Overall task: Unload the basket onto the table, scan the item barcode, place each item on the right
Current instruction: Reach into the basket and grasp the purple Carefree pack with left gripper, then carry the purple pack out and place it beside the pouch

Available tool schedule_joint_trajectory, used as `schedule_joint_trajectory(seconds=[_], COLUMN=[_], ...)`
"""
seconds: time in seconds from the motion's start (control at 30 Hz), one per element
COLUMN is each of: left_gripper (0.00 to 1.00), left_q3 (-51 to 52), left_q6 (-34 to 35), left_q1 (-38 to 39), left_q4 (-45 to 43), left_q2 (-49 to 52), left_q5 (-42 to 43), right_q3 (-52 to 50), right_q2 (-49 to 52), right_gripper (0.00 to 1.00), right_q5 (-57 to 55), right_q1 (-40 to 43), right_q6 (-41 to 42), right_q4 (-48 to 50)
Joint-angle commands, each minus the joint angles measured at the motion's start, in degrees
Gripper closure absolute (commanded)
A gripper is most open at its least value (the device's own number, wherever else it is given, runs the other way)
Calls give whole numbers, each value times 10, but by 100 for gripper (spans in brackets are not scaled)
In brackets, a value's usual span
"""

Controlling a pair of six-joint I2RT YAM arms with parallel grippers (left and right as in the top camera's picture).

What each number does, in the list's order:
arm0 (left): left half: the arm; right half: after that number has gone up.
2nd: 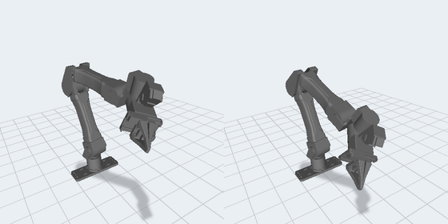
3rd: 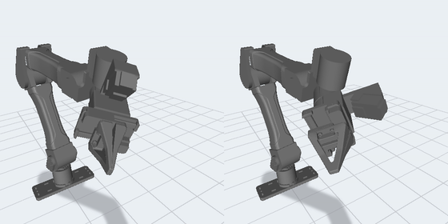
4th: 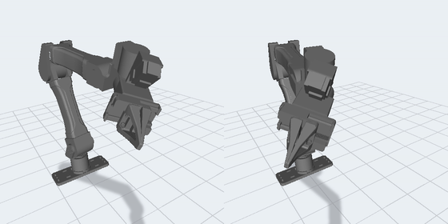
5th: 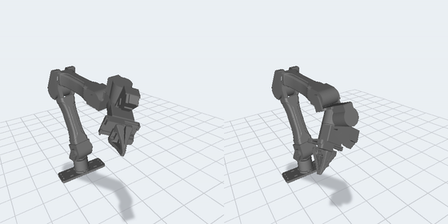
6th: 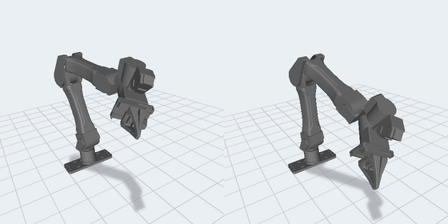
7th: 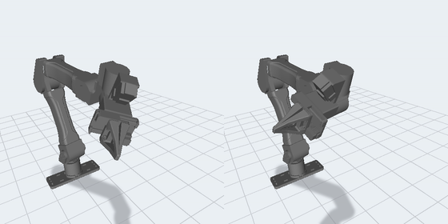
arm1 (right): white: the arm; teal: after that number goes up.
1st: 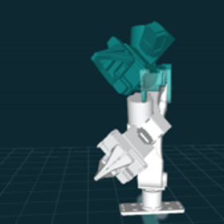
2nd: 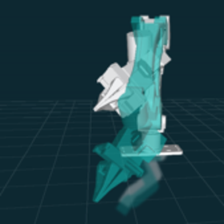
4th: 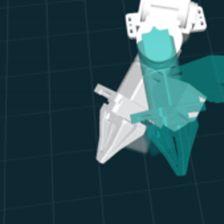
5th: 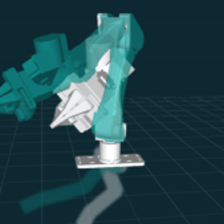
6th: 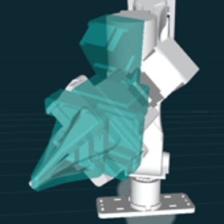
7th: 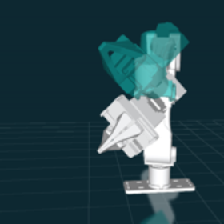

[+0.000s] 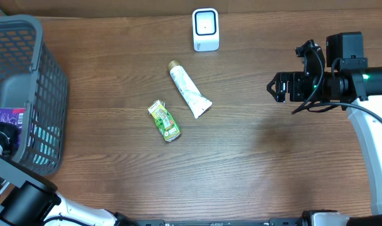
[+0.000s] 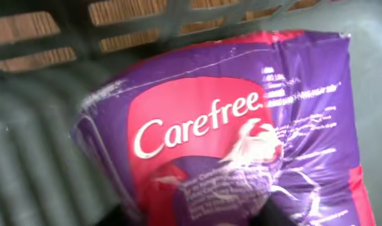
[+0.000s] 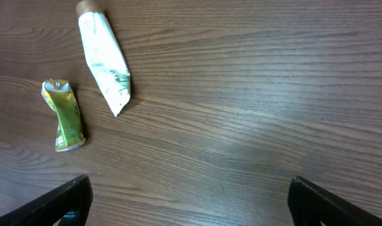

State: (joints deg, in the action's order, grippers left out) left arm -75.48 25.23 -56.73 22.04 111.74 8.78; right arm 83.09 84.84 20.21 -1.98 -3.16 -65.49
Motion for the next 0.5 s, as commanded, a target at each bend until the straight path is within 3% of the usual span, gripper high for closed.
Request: schedule_joint_trajectory(seconds=[0.0,0.1,0.27,0.47], left_gripper=[96,96,96,96], left_q3=[35,33,-10,-156], left_q6=[-4,-4,-5,-29], left_q1=[-6,-6,-6,6], left_q4=[9,16,43,139], left_q2=[11,10,-11,-95], left_q5=[-15,-5,81,84], right_q3=[8,8,8,8], right_q2=[1,1,1,1], right_gripper=[0,0,0,0], right_q5=[5,5,5,5], right_q1=[-2,-2,-2,-2], right_q6=[3,3,3,3], right_q4=[3,3,3,4])
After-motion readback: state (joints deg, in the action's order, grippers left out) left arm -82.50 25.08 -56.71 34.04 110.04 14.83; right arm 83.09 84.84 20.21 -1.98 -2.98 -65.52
